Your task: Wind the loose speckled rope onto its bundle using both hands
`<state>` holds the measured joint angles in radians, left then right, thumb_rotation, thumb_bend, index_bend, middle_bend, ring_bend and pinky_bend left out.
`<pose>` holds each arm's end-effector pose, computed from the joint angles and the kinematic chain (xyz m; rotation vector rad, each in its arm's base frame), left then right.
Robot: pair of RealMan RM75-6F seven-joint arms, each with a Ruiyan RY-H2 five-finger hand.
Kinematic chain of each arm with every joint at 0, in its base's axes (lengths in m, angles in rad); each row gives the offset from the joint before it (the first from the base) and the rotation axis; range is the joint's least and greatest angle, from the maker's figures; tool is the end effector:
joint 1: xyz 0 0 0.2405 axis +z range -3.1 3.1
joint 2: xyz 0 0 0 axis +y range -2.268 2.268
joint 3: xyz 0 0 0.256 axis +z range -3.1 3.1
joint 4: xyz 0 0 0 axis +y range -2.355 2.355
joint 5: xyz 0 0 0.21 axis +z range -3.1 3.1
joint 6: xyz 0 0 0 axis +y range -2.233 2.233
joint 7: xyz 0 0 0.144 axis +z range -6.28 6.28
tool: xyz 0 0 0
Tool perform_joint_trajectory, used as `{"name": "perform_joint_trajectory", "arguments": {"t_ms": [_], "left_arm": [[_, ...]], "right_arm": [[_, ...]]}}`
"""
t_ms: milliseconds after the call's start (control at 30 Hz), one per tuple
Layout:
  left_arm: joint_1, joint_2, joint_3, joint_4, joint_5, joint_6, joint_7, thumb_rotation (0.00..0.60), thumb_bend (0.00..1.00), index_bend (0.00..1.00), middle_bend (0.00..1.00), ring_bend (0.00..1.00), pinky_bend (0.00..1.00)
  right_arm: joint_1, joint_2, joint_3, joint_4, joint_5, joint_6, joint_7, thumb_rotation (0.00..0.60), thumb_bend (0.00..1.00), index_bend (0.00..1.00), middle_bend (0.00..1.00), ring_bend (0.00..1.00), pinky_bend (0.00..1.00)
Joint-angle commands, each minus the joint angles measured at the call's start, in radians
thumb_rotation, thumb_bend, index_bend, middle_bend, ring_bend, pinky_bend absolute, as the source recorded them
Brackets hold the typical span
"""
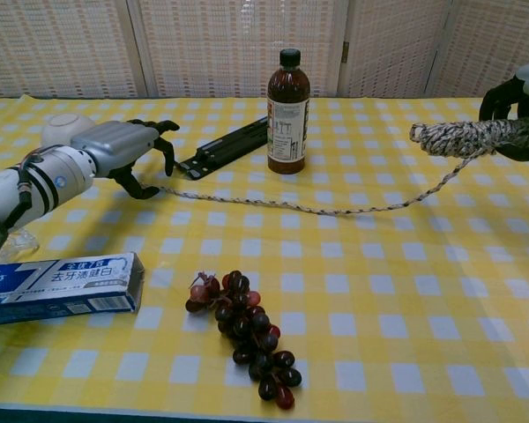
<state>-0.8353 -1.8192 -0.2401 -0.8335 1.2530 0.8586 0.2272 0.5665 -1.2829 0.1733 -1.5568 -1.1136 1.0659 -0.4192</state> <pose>-0.1773 0.4175 -0.0454 -1.8105 -0.7147 -0.7975 -0.2308 -0.3358 0.0854 1.6626 -0.7927 0.7229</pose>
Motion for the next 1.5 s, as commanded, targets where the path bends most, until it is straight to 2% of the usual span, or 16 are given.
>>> {"name": "perform_joint_trajectory", "arguments": {"t_ms": [33,1033,1500], "left_arm": [[-0.009,-0.011,0.0,0.019,-0.011,-0.015,-0.005,0.6,0.4,0.48,0.0,0.0,0.0],[-0.037,-0.052,-0.002,0.096,-0.076,-0.072,0.021,0.6,0.44,0.55,0.0,0.0,0.0],[-0.022,-0.048,0.005,0.094,-0.05,-0.027,-0.041,0.6,0.47,0.62,0.0,0.0,0.0]], "right_arm": [[0.001,0.0,0.0,0.0,0.0,0.0,0.001,0.6,0.69,0.72,0.64,0.68,0.56],[0.0,-0.003,-0.011,0.015,0.007,0.004,0.014,0.6,0.69,0.72,0.64,0.68,0.56],[-0.002,-0.005,-0.013,0.016,-0.006,0.008,0.035,0.6,0.69,0.73,0.64,0.68,0.56]]}}
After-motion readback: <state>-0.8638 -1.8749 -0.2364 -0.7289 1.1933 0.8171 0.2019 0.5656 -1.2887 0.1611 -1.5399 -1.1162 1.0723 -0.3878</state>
